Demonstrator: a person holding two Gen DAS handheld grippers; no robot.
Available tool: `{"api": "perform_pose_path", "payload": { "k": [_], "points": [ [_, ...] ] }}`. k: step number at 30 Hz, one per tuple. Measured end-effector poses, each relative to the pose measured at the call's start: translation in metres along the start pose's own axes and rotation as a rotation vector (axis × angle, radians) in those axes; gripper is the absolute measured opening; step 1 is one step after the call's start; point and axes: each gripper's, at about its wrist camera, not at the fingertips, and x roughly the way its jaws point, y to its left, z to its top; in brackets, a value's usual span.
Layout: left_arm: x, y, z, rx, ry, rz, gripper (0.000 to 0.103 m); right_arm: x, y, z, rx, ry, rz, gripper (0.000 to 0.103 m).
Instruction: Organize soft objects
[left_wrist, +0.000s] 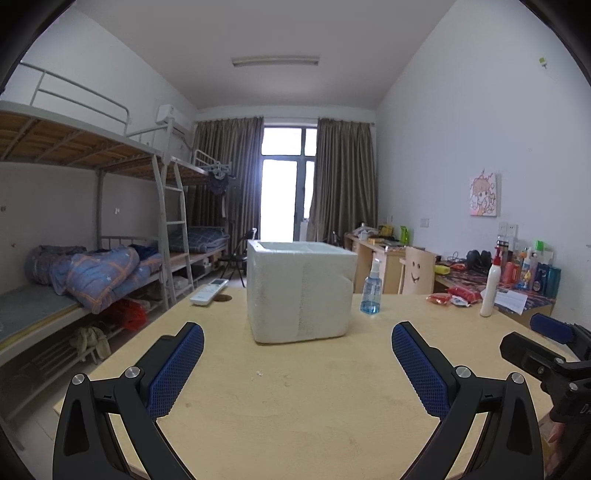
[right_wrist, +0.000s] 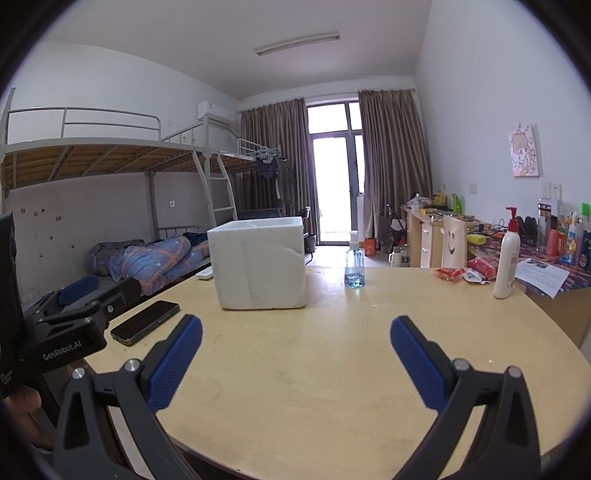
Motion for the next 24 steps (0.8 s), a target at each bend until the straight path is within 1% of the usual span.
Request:
{"api": "perform_pose_path", "payload": {
  "k": [3,6,9,24],
  "points": [
    [-0.0046,-0.0013,0.0025,0.004,-0.015,-0.005,0.102,-0.0021,0.0012,0.0010,-0.004,-0.005,0.003,0.103],
    [-0.0057,-0.0049,0.0038,0.023,-0.006,-0.034,0.102,-0.0011,0.0009,0.0012,-0.008,-0.001,-0.003,0.103],
    [-0.0073,-0.0076,0.0030,0.021,-0.017,-0.030,0.102,-0.0017,0.0004,-0.0002,-0.003,-0.002,-0.001,0.103],
    [-0.0086,-0.0099,0.0008,0.038,-0.015,-0.038,0.102,-0.0056,0.0025,-0.0006,-0.006,-0.008,-0.009,0.103]
  ]
}}
